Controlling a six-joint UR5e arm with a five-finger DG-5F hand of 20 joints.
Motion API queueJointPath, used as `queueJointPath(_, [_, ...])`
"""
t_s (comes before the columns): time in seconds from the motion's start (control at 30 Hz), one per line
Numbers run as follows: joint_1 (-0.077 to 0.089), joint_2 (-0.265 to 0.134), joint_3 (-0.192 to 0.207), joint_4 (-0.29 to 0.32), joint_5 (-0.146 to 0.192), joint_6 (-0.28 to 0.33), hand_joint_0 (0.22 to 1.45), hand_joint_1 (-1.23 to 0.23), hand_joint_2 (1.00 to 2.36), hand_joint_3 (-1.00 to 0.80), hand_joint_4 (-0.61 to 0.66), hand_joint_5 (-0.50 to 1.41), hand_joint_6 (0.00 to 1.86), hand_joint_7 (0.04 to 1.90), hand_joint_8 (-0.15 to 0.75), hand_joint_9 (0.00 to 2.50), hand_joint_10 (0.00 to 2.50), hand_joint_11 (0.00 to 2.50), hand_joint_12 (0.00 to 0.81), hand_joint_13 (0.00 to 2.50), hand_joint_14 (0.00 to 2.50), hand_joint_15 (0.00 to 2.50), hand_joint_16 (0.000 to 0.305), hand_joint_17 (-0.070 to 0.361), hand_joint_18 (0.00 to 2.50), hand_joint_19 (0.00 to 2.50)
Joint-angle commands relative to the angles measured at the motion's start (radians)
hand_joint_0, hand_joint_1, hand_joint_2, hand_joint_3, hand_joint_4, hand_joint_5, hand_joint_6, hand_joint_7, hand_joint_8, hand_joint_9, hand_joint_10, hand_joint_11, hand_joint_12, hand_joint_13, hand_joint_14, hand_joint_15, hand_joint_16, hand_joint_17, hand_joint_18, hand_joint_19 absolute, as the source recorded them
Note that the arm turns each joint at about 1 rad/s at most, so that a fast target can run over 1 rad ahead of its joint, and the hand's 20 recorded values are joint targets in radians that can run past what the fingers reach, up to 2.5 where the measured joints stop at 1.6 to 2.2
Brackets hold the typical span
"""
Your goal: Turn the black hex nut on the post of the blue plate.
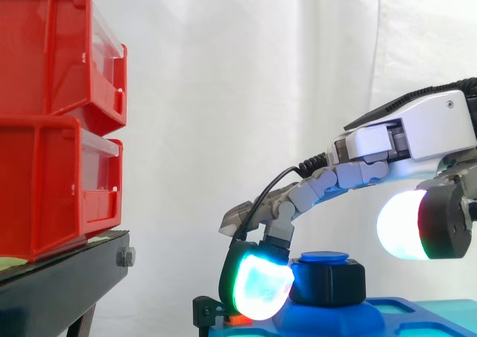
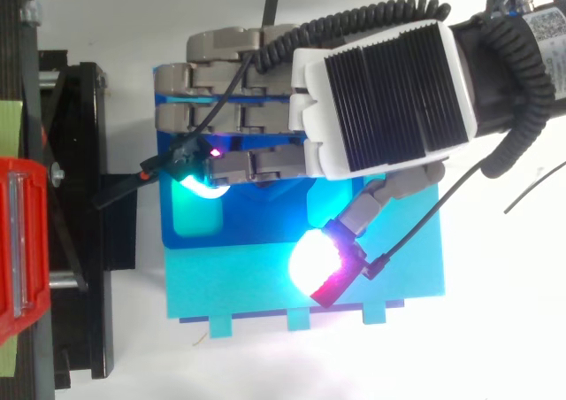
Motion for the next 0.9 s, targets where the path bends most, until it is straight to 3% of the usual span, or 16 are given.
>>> queueJointPath(0.0, [-0.001, -0.003, 0.009, -0.019, -0.005, -0.01, 0.43, -0.15, 1.0, -0.5, 0.16, -0.2, 0.5, 0.69, 0.207, 0.12, 0.0, 0.0, 0.367, 0.0, 0.0, 0.07, 0.054, 0.122, 0.0, 0.27])
queueJointPath(0.53, [0.002, -0.001, 0.045, -0.05, -0.007, -0.044, 0.43, -0.17, 1.0, -0.5, 0.16, -0.2, 0.5, 0.69, 0.208, 0.12, 0.0, 0.0, 0.367, 0.0, 0.0, 0.07, 0.054, 0.122, 0.0, 0.26])
queueJointPath(0.87, [0.008, -0.003, 0.078, -0.108, -0.001, -0.059, 0.42, -0.24, 1.0, -0.5, 0.17, -0.2, 0.5, 0.71, 0.215, 0.13, 0.0, 0.0, 0.37, 0.0, 0.0, 0.07, 0.055, 0.125, 0.0, 0.27])
